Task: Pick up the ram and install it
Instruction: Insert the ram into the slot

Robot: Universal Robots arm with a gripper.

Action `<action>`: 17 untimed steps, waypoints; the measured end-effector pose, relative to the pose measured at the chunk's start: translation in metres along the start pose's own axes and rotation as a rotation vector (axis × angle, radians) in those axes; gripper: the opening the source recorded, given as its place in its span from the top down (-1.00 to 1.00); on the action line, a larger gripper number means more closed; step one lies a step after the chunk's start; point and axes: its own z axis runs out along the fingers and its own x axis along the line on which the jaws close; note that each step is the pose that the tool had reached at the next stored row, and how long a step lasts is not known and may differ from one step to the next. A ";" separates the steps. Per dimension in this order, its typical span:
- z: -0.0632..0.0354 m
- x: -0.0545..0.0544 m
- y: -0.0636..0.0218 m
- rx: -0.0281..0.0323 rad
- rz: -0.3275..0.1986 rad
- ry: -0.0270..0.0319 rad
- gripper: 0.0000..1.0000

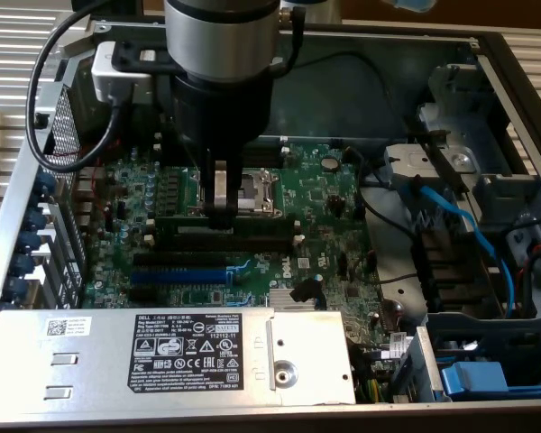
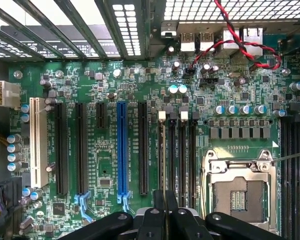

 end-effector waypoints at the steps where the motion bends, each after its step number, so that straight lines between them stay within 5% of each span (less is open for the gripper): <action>1: 0.0003 0.000 0.0001 0.0005 0.000 0.0011 0.76; 17: 0.0008 -0.002 0.0002 0.0007 0.000 0.0063 0.76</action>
